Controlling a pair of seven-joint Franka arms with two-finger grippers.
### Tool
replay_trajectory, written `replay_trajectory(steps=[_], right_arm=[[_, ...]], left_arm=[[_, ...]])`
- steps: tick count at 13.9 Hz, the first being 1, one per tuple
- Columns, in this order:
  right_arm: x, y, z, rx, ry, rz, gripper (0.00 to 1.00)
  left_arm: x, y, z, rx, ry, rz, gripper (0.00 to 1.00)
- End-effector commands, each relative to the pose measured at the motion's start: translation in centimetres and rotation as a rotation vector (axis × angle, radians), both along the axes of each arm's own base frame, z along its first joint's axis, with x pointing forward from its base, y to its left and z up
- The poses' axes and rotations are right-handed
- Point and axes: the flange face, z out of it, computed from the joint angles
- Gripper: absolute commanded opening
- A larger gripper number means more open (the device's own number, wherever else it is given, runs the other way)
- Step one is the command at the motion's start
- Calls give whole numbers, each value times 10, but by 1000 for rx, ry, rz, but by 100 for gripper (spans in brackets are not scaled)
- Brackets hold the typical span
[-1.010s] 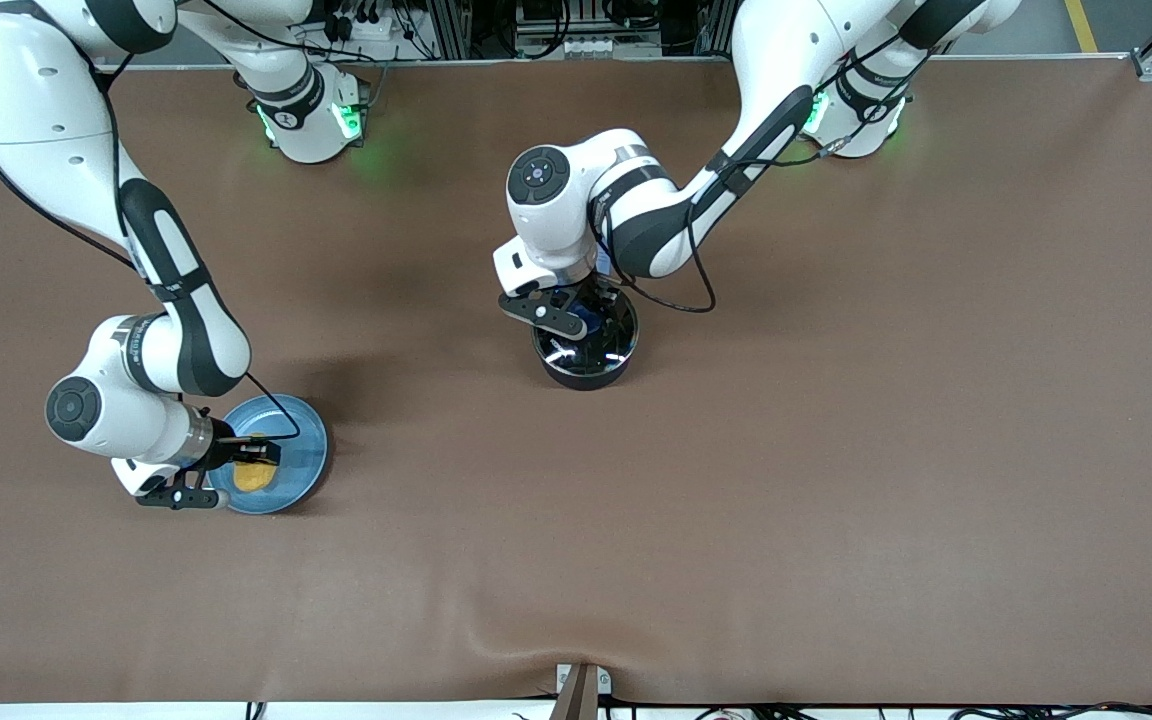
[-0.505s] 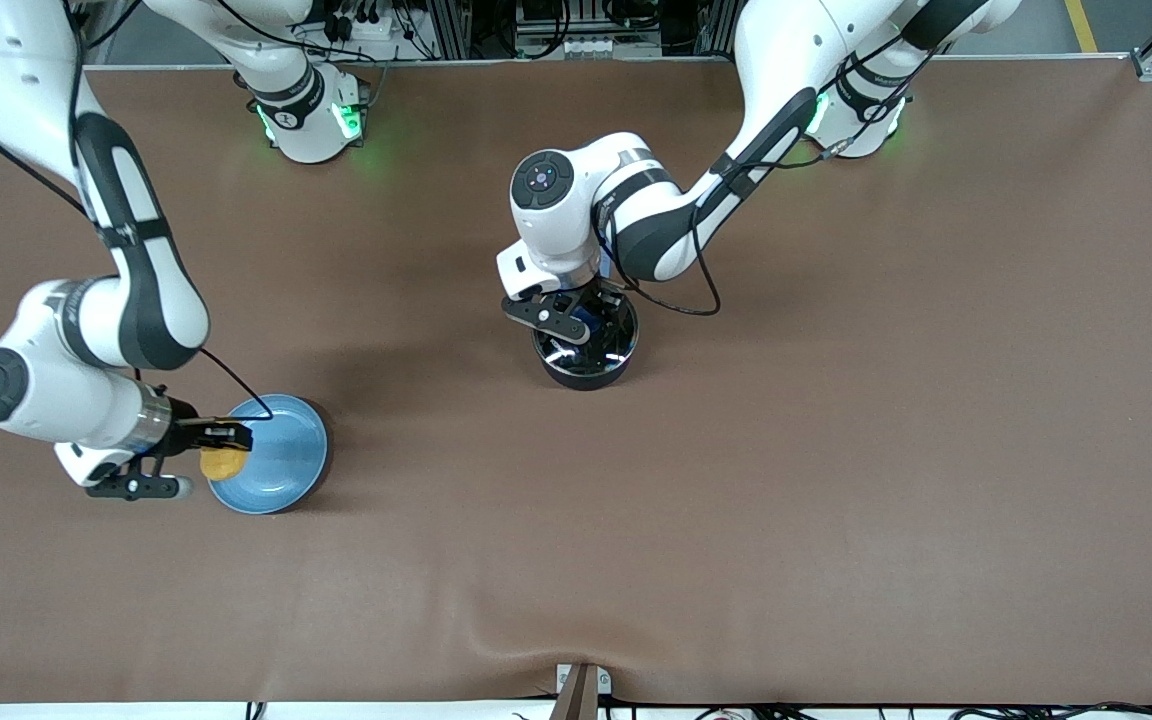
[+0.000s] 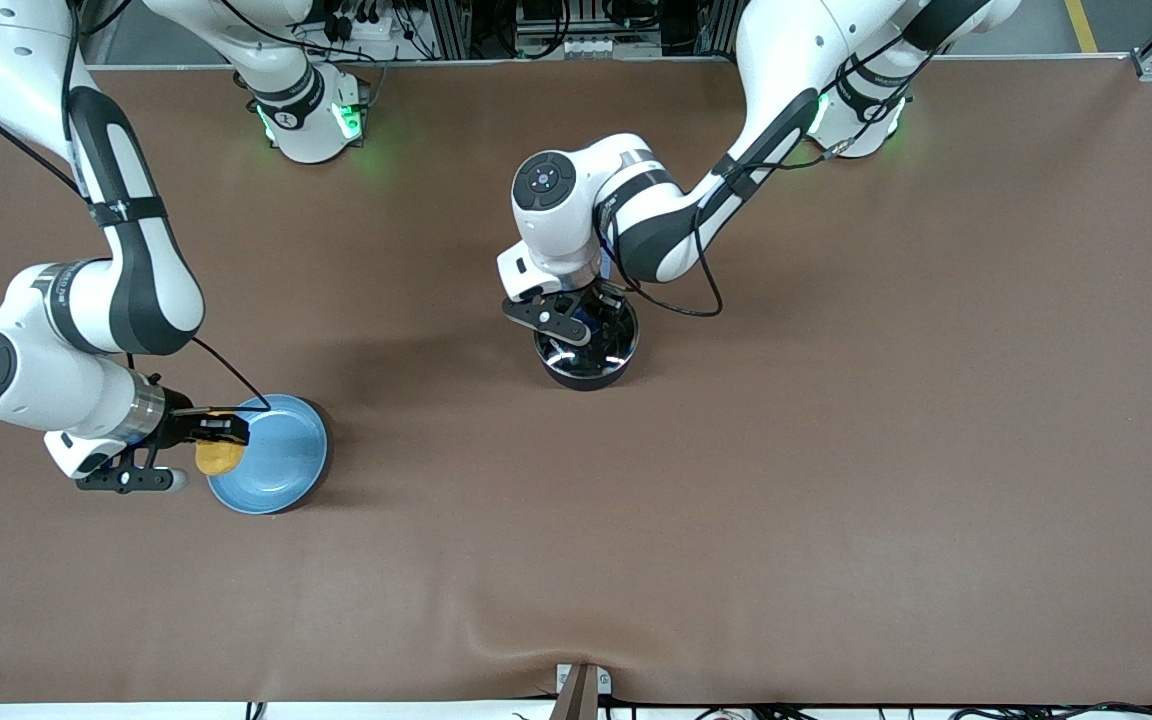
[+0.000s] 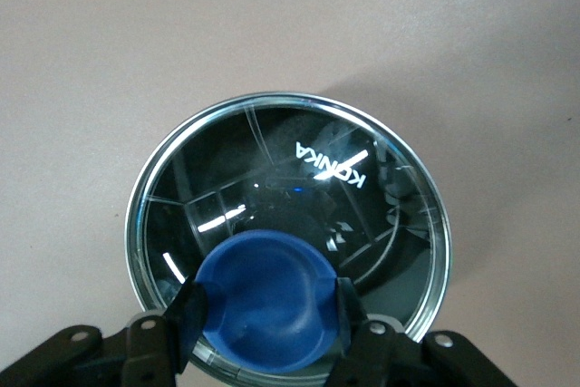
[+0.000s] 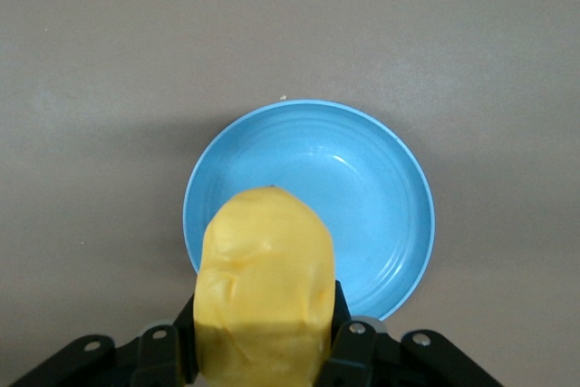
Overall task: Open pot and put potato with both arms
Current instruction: 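Lift the glass lid with the left gripper while the right gripper grasps the potato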
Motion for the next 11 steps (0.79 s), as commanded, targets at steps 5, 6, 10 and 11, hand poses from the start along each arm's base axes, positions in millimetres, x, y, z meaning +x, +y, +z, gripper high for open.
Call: replay_trajectory(steps=[5, 6, 10, 11], right_arm=[[-3, 1, 7, 10, -7, -12, 21], [-3, 1, 9, 9, -9, -14, 21], [-7, 35, 31, 3, -16, -32, 21], [-10, 57, 38, 2, -13, -58, 21]], left_arm=[[40, 57, 108, -46, 4, 150, 0], [55, 85, 123, -25, 15, 172, 0], [112, 216, 143, 40, 21, 250, 0], [123, 254, 140, 53, 30, 262, 0]])
